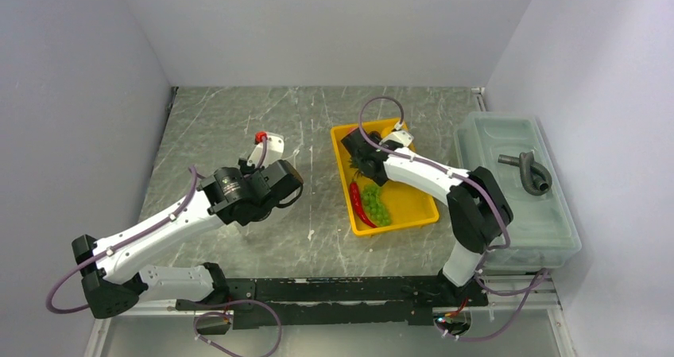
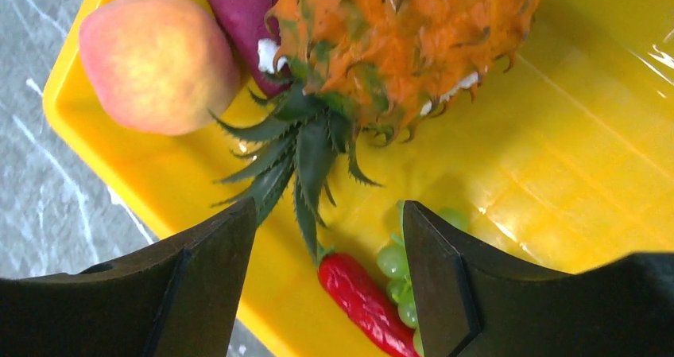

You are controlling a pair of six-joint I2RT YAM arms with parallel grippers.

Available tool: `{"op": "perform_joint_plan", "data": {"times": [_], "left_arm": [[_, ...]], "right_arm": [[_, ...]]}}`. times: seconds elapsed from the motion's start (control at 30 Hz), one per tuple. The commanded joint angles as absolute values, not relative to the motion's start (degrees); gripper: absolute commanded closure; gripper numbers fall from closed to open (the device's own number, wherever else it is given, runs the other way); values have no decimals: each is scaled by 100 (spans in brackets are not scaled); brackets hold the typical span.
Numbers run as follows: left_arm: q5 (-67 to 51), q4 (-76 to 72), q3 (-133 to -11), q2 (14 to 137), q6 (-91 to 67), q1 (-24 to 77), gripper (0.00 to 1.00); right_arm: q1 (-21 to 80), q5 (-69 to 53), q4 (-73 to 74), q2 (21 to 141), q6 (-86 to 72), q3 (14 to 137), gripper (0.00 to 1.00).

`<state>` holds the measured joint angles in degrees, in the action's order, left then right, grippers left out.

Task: Place the food in the zip-top bag and seal the zipper
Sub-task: Pick up the fake fruit from the bin.

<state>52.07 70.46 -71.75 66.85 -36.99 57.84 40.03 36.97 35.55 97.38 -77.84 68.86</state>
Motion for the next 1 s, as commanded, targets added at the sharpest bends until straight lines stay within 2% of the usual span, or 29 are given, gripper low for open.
{"op": "perform_joint_plan", "data": {"times": [0.0, 0.3, 0.63, 0.83, 0.97], "left_arm": [[5130, 6839, -7139, 6545, -3606, 5793, 100], [4929, 6762, -7114, 6659, -3539, 5796, 100], [4820, 6697, -7090, 6675, -3488, 5792, 100], [4815, 6697, -7078, 6656, -3466, 5794, 100], [4813, 6699, -7081, 6659, -3467, 5792, 100]], "right_arm": [[3870, 3751, 3484, 9984, -7980, 7294, 29], [3775, 3763, 3620, 10638, -8108, 7880, 29], [3688, 3788, 3705, 11030, -8509, 7887, 30], [3609, 3797, 3753, 11188, -8586, 7875, 36], [3571, 3773, 3732, 11279, -8591, 7837, 44]]}}
